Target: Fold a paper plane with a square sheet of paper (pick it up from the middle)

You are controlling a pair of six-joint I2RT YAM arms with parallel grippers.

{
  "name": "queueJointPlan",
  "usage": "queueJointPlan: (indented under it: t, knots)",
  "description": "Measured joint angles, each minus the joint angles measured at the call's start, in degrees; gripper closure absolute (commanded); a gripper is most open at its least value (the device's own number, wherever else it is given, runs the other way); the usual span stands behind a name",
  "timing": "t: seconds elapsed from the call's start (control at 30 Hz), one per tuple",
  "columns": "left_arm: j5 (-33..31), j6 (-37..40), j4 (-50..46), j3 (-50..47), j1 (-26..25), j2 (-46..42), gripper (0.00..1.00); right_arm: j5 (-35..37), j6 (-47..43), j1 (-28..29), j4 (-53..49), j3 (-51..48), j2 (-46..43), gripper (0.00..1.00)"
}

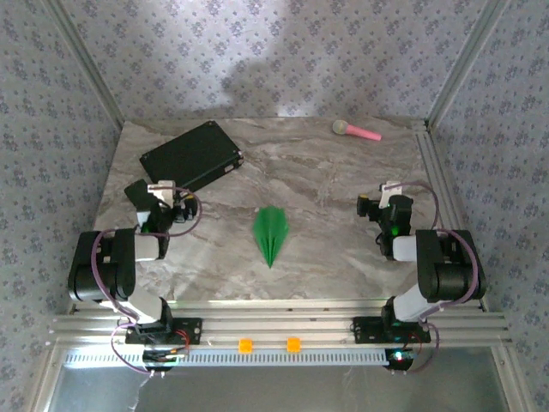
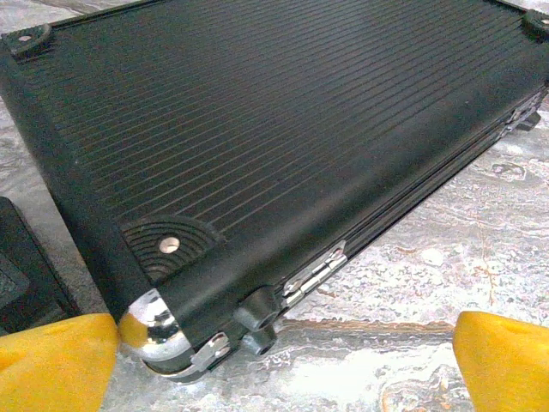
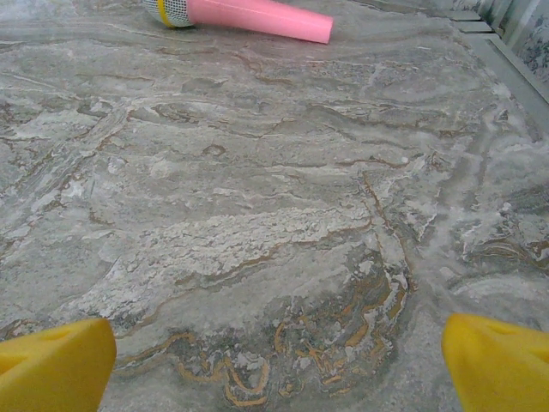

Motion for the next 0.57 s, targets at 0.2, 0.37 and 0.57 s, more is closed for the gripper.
queueJointPlan:
  t: [0.2, 0.37, 0.57]
  knots:
    - [-2.9, -0.4, -0.6, 0.1, -0.8, 0.0, 0.01, 0.0, 0.0, 0.0, 0.0, 0.0, 0.0, 0.01]
    - [-4.5, -0.4, -0.7, 0.1, -1.3, 0.0, 0.00, 0.0, 0.0, 0.0, 0.0, 0.0, 0.0, 0.01]
    - [-4.9, -0.4, -0.7, 0.1, -1.3, 0.0, 0.00, 0.0, 0.0, 0.0, 0.0, 0.0, 0.0, 0.01]
